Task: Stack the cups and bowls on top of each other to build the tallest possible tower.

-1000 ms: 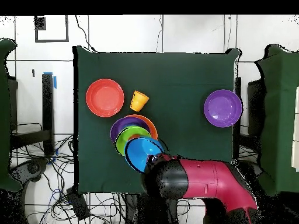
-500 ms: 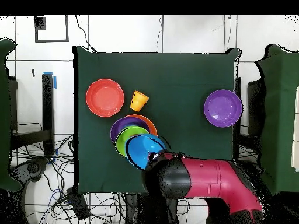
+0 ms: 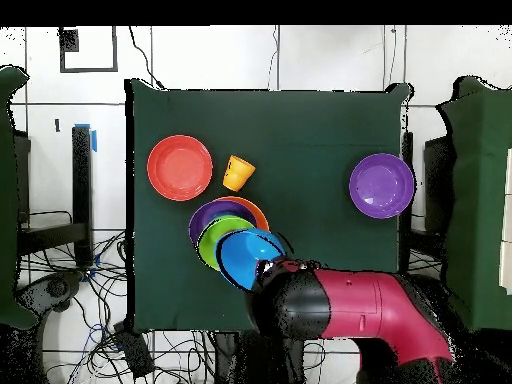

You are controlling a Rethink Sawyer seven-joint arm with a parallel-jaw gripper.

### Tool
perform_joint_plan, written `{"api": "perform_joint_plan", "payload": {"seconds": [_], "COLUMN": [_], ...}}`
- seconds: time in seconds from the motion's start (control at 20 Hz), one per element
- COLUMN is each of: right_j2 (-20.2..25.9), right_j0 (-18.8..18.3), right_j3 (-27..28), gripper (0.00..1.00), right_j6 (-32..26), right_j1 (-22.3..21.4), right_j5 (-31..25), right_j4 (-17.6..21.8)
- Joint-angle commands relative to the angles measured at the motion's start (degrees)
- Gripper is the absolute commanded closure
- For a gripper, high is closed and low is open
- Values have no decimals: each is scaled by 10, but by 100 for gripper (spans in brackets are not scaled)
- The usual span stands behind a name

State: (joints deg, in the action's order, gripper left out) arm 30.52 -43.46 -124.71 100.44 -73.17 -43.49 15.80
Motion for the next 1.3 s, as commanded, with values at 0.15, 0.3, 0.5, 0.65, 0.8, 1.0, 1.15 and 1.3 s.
{"api": "perform_joint_plan", "payload": {"seconds": [0.15, 0.3, 0.5, 0.65, 0.8, 1.0, 1.15, 1.3], "right_j2": [8, -4, -16, -20, -24, -32, -41, -49], "right_j0": [41, 57, 76, 81, 83, 83, 85, 89], "right_j3": [37, 52, 68, 71, 73, 74, 73, 76], "gripper": [100, 100, 100, 100, 100, 100, 100, 100], "right_j6": [-9, 12, 31, 34, 32, 36, 40, 42], "right_j1": [100, 120, 140, 145, 149, 168, 184, 197], "right_j5": [11, 19, 26, 29, 33, 58, 80, 88], "right_j4": [66, 82, 103, 105, 106, 121, 137, 147]}}
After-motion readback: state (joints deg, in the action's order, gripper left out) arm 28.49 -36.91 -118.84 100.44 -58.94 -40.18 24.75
